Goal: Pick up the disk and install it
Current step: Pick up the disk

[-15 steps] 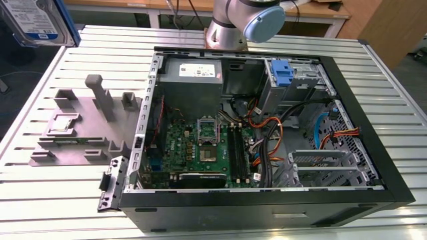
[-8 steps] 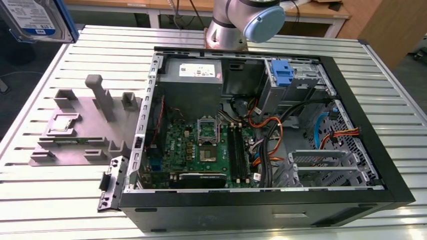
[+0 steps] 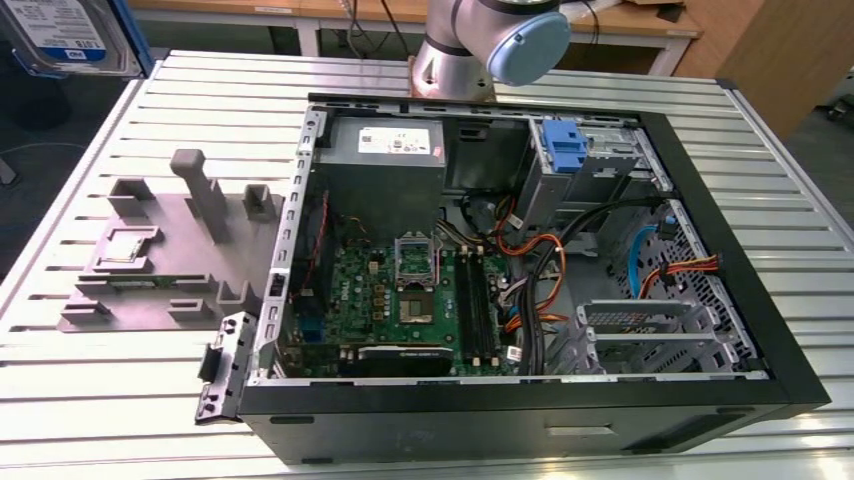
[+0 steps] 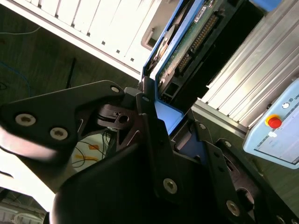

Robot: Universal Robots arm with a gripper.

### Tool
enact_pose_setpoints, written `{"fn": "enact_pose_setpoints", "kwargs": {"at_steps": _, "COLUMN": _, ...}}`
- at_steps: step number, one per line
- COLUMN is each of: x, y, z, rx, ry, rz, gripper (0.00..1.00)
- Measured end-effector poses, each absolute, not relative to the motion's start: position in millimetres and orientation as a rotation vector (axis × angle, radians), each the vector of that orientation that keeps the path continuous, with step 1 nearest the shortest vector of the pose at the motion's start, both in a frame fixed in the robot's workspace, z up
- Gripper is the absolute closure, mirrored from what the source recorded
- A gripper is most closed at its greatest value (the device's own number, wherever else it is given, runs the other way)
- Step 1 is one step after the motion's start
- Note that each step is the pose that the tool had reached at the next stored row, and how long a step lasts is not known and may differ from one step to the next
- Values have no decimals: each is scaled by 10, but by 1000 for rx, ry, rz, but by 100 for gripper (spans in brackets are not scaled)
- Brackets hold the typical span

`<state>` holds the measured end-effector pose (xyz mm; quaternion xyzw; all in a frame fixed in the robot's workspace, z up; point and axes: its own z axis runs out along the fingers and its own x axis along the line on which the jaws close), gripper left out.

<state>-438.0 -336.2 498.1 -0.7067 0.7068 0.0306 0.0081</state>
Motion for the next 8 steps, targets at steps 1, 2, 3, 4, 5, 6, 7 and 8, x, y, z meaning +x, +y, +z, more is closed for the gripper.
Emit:
{"fn": "enact_pose_setpoints", "kwargs": {"at_steps": 1, "x": -4380, "y": -3362, "z": 4981, "rx": -2209, "ry": 2209, "rz": 96, "gripper": 64}}
{"fn": "enact_pose_setpoints", "kwargs": {"at_steps": 2, "x": -4380, "y": -3362, "z": 4981, "rx": -2209, "ry": 2209, "rz": 95, "gripper": 64}}
{"fn": "enact_pose_setpoints", "kwargs": {"at_steps": 3, "x": -4380, "y": -3362, "z": 4981, "rx": -2209, "ry": 2209, "rz": 95, "gripper": 64}}
{"fn": "enact_pose_setpoints", "kwargs": {"at_steps": 4, "x": -4380, "y": -3362, "z": 4981, "rx": -2209, "ry": 2209, "rz": 95, "gripper": 64}}
{"fn": "enact_pose_setpoints", "kwargs": {"at_steps": 5, "x": -4380, "y": -3362, "z": 4982, "rx": -2209, "ry": 2209, "rz": 96, "gripper": 64}}
{"fn": "enact_pose_setpoints", "kwargs": {"at_steps": 6, "x": -4380, "y": -3362, "z": 4982, "rx": -2209, "ry": 2209, "rz": 96, "gripper": 64}}
{"fn": "enact_pose_setpoints", "kwargs": {"at_steps": 7, "x": -4380, "y": -3362, "z": 4981, "rx": -2209, "ry": 2209, "rz": 96, "gripper": 64}}
{"fn": "enact_pose_setpoints", "kwargs": {"at_steps": 8, "x": -4380, "y": -3362, "z": 4982, "rx": -2209, "ry": 2209, "rz": 96, "gripper": 64}}
